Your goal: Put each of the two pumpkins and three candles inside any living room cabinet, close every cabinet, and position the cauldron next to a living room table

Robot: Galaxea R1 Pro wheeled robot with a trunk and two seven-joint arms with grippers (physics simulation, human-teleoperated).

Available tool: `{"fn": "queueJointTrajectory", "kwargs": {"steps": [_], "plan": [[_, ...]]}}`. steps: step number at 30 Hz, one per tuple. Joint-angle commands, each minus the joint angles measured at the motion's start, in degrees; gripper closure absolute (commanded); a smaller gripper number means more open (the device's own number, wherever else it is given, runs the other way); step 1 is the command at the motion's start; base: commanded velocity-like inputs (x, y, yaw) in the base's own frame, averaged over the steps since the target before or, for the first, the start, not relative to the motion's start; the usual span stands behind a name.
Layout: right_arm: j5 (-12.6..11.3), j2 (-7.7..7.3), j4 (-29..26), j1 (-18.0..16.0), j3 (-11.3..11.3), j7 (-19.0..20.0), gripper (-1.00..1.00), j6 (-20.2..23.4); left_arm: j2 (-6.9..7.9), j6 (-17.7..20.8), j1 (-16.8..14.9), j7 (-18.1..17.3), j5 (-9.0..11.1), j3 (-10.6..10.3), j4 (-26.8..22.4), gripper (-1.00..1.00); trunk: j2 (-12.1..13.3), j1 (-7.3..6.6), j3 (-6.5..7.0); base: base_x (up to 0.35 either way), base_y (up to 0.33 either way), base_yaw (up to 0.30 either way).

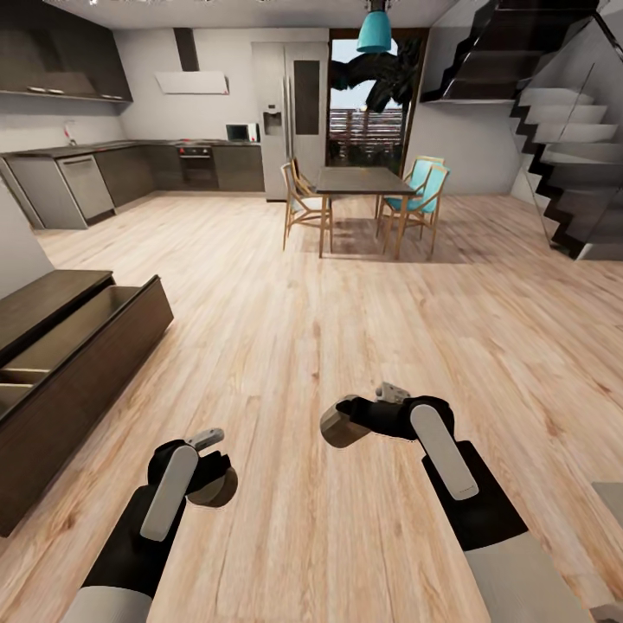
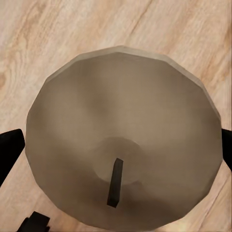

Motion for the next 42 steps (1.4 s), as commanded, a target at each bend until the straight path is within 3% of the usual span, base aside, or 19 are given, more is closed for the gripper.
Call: {"fn": "queueJointTrajectory", "kwargs": {"steps": [1,11,30,42], "plan": [[-0.71,-0.01,-0.05,-0.05,0.00,-0.57,1.00,-0.04,-0.02,0.04,-0.04,0.59,0.46,-0.06,0.06,1.00,-0.02,0.03,0.03,0.331,-0.061,0.002],[-0.71,-0.03,0.04,-0.05,-0.03,-0.57,1.00,-0.05,-0.09,0.03,-0.04,0.61,0.24,-0.09,0.48,1.00,-0.02,0.03,0.76,0.331,-0.092,0.000],[-0.71,-0.03,0.04,-0.05,-0.04,-0.57,1.00,-0.05,-0.09,0.03,-0.04,0.70,0.15,-0.09,0.48,1.00,-0.02,0.03,0.80,0.322,-0.133,0.000],[-0.71,0.19,0.07,-0.05,-0.04,-0.57,1.00,-0.17,-0.09,0.03,-0.04,0.82,0.17,-0.09,1.22,1.00,-0.02,0.03,0.80,0.320,-0.016,0.000]]}}
